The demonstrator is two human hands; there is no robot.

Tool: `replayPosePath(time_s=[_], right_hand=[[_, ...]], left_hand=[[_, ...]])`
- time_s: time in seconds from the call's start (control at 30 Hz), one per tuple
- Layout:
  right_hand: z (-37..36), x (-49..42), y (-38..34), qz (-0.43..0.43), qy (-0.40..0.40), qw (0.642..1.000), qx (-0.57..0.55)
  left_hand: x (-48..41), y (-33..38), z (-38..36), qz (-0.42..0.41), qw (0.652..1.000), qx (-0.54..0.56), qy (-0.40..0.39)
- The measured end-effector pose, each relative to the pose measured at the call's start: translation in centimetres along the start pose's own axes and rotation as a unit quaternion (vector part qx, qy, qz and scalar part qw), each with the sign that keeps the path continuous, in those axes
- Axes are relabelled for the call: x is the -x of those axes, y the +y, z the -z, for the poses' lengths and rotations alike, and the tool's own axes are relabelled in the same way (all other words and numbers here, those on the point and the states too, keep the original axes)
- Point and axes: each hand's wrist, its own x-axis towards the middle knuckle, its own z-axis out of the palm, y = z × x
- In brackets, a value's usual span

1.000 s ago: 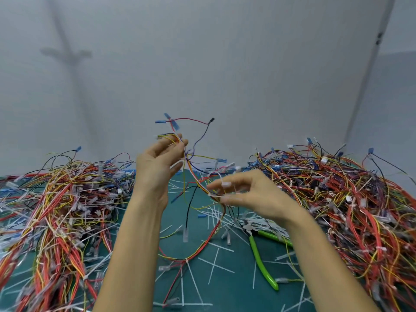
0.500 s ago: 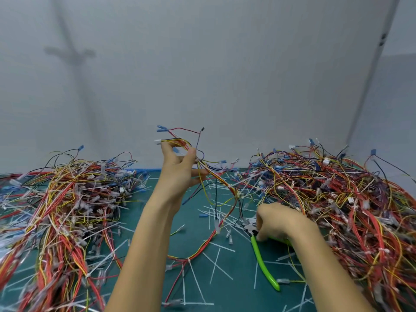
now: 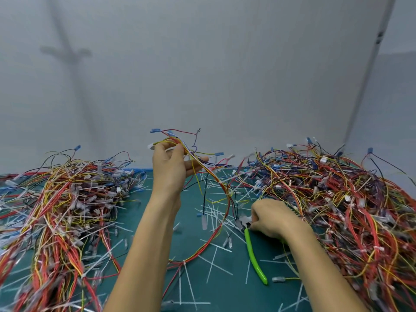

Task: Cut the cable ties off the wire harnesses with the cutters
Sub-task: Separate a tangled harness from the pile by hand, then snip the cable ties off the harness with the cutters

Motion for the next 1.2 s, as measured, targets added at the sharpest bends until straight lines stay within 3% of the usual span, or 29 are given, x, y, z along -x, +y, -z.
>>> replayPosePath(time_s=[0.17,0.3,0.47,0.6,0.67,0.8,1.0,1.2], right_hand=[[1.2,0.3,0.3,0.013,0.071,0.99,-0.125],[1.8,0.4,0.4,0.024,0.15,0.964,-0.217],[2.2,0.1,0.1,0.036,0.328,0.896,-0.297],[2.6,0.5,-0.4,0.053,0.514,0.796,-0.315],[3.0,0.8,-0.6,0.052,0.56,0.753,-0.341],[3.4,1.3,-0.5,0.043,0.571,0.711,-0.408],[3.8,1.6,-0.9,-0.04,0.467,0.728,-0.5],[3.9,1.7,-1.4,-0.067,0.454,0.746,-0.482]], left_hand=[[-0.7,0.2,0.7,0.012,0.999,0.034,0.028],[-1.2,0.7,1.3,0.04,0.994,0.098,-0.014],[-0.8,0.8,2.1,0.009,0.994,0.059,-0.087],[-0.9,0.5,2.4,-0.03,0.997,-0.011,-0.075],[-1.2,0.4,2.6,-0.051,0.996,-0.054,-0.056],[-1.8,0.2,3.3,-0.075,0.986,-0.139,-0.055],[-1.7,-0.2,3.7,-0.051,0.983,-0.146,-0.103],[-1.0,-0.1,3.3,-0.038,0.982,-0.111,-0.145]])
